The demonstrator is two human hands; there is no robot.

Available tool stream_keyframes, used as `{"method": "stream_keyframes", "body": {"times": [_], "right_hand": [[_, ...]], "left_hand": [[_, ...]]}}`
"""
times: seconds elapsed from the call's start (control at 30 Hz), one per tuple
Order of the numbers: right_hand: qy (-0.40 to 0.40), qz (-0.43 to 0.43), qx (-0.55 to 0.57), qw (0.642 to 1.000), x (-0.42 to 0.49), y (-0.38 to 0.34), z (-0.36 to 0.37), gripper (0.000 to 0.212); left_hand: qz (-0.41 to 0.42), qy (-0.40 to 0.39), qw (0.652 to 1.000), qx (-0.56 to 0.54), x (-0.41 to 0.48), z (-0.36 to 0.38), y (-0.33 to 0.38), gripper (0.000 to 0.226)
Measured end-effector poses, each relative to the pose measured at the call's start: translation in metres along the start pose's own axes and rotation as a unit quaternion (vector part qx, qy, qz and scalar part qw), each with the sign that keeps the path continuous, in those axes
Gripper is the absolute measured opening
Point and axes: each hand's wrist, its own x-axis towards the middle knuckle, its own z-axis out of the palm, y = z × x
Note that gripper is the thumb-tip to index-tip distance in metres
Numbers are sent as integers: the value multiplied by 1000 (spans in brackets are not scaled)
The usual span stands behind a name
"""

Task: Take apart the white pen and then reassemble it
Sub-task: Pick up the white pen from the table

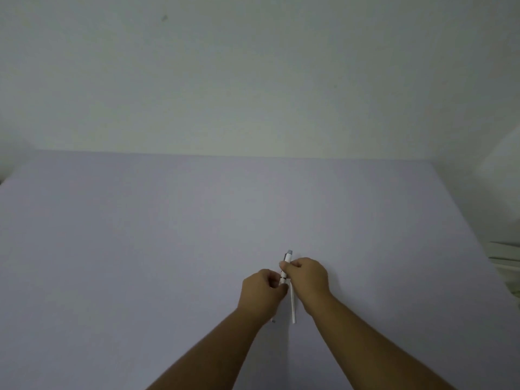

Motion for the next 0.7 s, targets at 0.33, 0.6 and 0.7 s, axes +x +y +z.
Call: {"method": "stream_keyframes", "body": {"times": [0.33,0.6,0.7], "right_hand": [[60,44,113,991,13,5,-14,33],[-29,-4,-119,992,17,33,-24,20],[-10,-6,-126,992,13,42,-17,16]], "left_hand": [[-77,-145,986,-24,8,-15,-3,4],[-89,-78,985,-124,18,-16,-15,8],[-90,-83,985,-124,20,-16,-14,9]]}}
